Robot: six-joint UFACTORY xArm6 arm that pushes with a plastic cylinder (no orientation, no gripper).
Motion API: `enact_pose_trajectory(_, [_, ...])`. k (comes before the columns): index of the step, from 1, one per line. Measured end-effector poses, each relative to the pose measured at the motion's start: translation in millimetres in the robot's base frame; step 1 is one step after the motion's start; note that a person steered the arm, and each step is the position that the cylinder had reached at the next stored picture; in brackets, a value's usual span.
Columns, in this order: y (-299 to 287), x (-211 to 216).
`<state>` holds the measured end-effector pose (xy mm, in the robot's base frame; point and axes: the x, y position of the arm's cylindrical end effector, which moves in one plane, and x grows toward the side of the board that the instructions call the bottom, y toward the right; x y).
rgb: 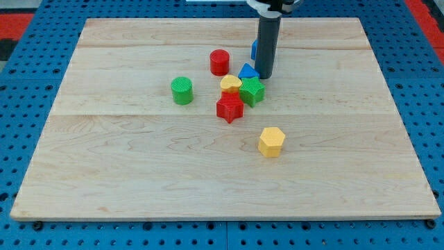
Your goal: Slide the yellow hexagon towards bottom center
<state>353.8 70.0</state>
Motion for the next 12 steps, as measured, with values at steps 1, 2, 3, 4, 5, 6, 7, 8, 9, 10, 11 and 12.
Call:
enact_pose_trajectory(1, [-0.1,-1.8])
enact_pose_trajectory(2, [-0.2,-1.8])
enact_pose_trajectory(3, [-1.5,-0.1])
enact_pose_trajectory(4, [-1.5,0.7])
enact_pose_trajectory(5, [6.1,0.7])
enact_pose_trajectory(6, [68.4,0.8])
enact_pose_trajectory(7, [106.8,31.1])
enact_pose_trajectory(8, [90.0,97.9])
enact_pose_trajectory(9, [36.0,138.0])
enact_pose_trajectory(10, [-6.0,161.2])
enact_pose_trajectory(11, [-37.8,165.5])
enact_pose_trajectory(12, [-56.9,161.0])
